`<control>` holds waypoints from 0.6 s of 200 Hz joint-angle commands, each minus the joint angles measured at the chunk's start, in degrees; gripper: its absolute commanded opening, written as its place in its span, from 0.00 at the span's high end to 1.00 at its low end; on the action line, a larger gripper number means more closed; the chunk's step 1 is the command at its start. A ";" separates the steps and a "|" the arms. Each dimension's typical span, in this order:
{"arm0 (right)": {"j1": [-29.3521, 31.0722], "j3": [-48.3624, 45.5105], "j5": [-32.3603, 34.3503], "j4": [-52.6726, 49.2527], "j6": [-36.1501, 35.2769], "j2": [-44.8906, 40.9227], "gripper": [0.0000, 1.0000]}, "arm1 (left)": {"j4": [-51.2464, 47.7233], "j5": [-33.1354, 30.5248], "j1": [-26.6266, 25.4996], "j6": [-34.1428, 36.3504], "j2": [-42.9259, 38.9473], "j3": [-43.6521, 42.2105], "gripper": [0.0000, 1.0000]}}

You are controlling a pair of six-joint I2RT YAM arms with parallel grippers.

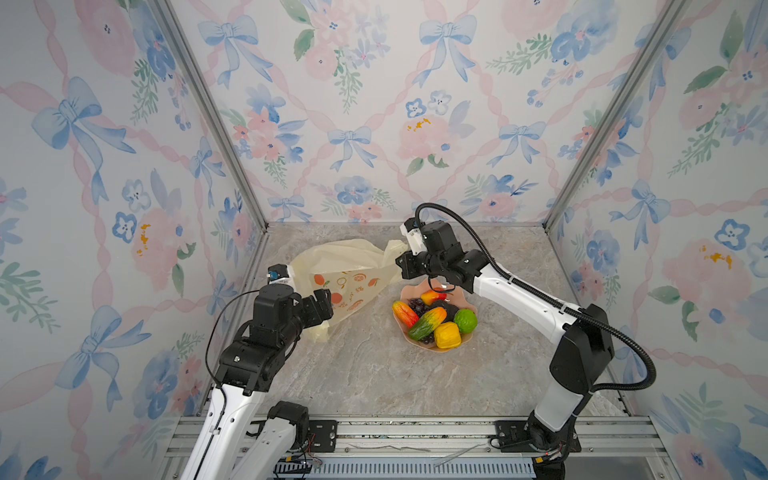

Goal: Place the fruits into the plastic bag

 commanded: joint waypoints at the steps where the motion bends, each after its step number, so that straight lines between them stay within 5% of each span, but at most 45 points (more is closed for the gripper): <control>1: 0.95 2.15 0.51 -2.33 1.32 -0.82 1.00 | -6.64 2.36 0.41 -0.09 0.33 -1.31 0.09; 45: 1.35 5.34 0.00 -3.92 1.74 0.85 1.00 | -10.71 6.18 -0.60 -2.77 -2.38 -3.85 0.15; 120: 2.74 6.40 0.67 -3.66 2.55 2.48 1.00 | -13.62 4.57 -13.50 -13.97 -7.88 -8.95 0.20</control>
